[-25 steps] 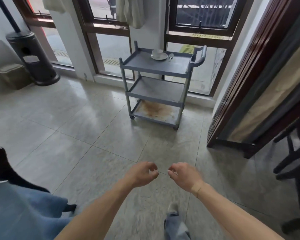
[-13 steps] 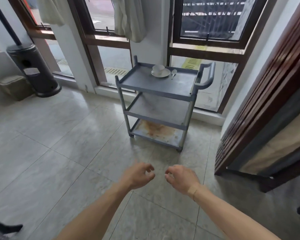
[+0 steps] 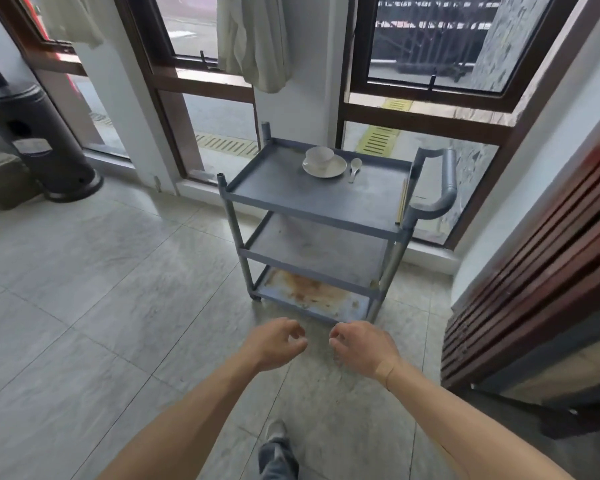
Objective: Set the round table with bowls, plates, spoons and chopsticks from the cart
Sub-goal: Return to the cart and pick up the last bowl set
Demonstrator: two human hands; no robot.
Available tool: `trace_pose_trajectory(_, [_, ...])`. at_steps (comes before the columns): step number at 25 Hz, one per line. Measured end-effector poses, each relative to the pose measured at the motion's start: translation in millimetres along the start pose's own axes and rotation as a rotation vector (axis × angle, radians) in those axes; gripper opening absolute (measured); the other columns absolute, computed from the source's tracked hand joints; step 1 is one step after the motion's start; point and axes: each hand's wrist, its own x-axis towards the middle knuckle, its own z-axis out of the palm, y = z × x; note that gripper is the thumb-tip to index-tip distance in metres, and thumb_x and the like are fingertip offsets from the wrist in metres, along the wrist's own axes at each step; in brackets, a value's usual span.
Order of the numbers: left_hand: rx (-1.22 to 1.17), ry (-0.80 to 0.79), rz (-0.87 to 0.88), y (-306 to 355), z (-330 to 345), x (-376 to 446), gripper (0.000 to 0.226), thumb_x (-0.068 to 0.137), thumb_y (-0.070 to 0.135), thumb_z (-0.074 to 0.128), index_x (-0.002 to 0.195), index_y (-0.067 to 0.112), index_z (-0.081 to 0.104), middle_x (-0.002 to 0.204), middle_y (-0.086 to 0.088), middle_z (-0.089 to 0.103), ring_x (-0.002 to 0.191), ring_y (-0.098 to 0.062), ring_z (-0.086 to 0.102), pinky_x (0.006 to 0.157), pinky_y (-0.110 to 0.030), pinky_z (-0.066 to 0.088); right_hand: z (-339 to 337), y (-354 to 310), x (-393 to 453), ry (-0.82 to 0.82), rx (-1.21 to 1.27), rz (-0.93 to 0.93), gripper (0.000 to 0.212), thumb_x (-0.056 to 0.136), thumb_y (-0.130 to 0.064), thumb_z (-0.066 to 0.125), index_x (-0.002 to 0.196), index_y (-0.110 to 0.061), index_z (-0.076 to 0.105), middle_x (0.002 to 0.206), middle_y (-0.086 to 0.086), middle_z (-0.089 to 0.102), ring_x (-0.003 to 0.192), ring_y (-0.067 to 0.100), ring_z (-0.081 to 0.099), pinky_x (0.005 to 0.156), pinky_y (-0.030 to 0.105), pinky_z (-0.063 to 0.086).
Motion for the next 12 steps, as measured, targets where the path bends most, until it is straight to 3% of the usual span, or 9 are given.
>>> trace_pose_trajectory(5, [-0.003,-0.023,0.036,-41.1,-57.5,95.6,0.036,0.090,0.047,0.051,0.112,0.025,0.068,0.118,0.005,0.069,0.108,-0.014,0.062,0.092,-0.037,0.052,-23.8,-6.4,102.8,0.004,0.018,0.087,0.030,0.096,-0.043,0.042,0.106,-0.030,0.066,0.114,-0.005,0.066,0.103,0.020,0.061,0.080,0.034,0.049])
trace_pose_trajectory(12, [0.048,-0.070,0.099,-78.6,-119.9,206.1,0.032,0.092,0.043,0.054,0.113,0.023,0.069,0.117,0.006,0.069,0.107,-0.014,0.062,0.091,-0.033,0.052,-49.8,1.7,214.9,0.059,0.070,0.172,0.031,0.094,-0.043,0.045,0.114,-0.029,0.065,0.115,-0.006,0.067,0.108,0.018,0.060,0.087,0.035,0.049])
